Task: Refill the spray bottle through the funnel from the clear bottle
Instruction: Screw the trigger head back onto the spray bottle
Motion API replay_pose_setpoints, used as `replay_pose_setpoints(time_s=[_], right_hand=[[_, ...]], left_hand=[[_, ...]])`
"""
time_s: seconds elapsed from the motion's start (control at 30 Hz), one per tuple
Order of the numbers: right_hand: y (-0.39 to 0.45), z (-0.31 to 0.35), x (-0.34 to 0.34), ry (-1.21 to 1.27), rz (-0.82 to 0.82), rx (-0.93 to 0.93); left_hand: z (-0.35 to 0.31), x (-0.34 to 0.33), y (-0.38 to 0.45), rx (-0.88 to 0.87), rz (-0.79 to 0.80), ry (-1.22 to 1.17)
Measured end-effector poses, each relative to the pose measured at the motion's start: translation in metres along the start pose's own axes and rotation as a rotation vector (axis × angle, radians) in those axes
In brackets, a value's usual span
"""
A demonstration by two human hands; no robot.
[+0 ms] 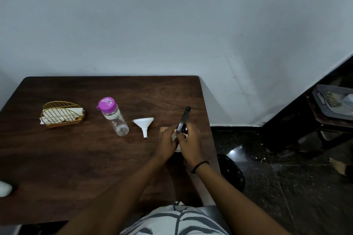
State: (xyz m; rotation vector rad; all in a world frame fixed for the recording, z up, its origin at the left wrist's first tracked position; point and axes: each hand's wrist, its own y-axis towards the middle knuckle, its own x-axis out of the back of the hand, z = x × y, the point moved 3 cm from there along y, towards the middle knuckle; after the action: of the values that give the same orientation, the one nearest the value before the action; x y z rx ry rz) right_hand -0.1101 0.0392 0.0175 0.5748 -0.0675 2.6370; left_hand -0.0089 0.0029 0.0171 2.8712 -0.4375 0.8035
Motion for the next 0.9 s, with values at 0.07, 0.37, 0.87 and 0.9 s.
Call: replay_pose_setpoints(time_s=[0.07,0.37,0.87,0.9], right_hand=[[-0.003,-0.002,0.002,0.093,0.019,-0.091],[-0.002,-0.001,0.006,0.037,0.077,0.021],[-0.006,0.0,0.003,-0.104,-0.049,0.028],[-0.005,-0.001,0.004,-0.098,-0.04,0.017]], left_hand=[[0.005,-0.002,0.001,0.0,-0.03,0.019],[0.012,-0.009,-0.002,-0.014,-0.041,-0.054],[0.016,-0.011,-0.009,0.041,-0.071,0.084],[0.016,-0.01,-0.009,0.028,-0.058,0.067]])
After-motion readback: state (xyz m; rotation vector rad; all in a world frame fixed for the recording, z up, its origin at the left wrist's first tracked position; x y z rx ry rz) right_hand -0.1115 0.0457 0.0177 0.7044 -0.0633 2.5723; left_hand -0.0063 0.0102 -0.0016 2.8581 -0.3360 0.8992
